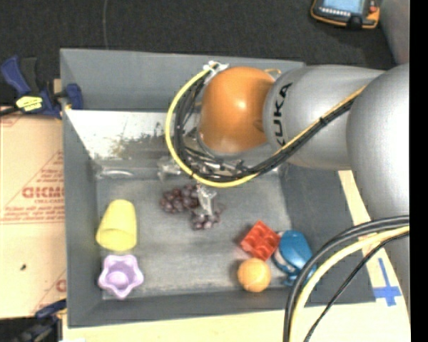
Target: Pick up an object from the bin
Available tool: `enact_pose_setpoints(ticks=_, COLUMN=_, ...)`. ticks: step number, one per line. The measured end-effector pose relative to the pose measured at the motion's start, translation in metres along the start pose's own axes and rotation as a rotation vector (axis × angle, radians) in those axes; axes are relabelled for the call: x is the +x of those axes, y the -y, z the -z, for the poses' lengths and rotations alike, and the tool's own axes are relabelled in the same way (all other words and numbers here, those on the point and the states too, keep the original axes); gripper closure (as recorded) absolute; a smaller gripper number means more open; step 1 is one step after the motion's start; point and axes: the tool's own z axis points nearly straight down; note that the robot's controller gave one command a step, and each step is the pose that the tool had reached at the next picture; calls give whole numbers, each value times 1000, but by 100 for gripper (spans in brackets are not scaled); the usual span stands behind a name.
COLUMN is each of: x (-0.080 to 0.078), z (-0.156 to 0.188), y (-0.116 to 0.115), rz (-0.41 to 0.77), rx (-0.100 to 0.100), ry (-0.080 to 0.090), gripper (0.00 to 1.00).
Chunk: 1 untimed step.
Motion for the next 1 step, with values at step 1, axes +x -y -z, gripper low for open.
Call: enact_pose_setpoints(ticks=1, x=4, z=1, y=-2, rz=77, rx=-11, ry=-13, gripper=0)
